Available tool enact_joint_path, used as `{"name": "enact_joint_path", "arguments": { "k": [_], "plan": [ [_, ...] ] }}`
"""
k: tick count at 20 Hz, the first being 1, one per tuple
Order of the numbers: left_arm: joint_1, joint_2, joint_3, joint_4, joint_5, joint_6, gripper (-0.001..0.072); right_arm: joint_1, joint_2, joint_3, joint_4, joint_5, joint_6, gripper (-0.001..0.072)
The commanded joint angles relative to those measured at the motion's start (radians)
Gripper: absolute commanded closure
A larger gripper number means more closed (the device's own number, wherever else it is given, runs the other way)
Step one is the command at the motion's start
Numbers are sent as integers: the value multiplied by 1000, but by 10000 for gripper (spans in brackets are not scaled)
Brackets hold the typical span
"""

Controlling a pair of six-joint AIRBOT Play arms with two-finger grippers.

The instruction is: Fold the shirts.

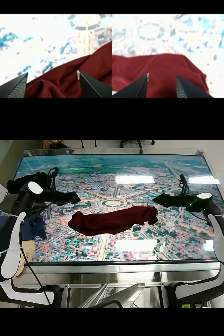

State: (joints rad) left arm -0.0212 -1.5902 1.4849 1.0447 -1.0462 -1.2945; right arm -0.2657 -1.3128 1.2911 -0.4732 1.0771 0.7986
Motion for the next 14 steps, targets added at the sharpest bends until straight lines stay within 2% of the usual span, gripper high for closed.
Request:
{"name": "enact_joint_path", "arguments": {
  "k": [1, 3, 5, 10, 12, 14],
  "plan": [
    [20, -24, 119, 2, -217, -46, 10, -65, 22, 31, -84, 102, 68, 318],
    [11, -8, 73, 0, -331, -61, 10, -90, 44, 6, -137, 230, 112, 318],
    [-29, 39, -55, 0, -326, -76, 10, -93, 85, -84, -144, 261, 115, 324],
    [-178, 195, -457, 2, -77, -77, 11, -78, 183, -346, -109, 232, 115, 319],
    [-179, 218, -541, 5, -31, -77, 11, -23, 199, -445, -72, 185, 115, 177],
    [-132, 220, -575, 9, -27, -77, 11, 69, 190, -507, -64, 87, 115, 188]
  ]
}}
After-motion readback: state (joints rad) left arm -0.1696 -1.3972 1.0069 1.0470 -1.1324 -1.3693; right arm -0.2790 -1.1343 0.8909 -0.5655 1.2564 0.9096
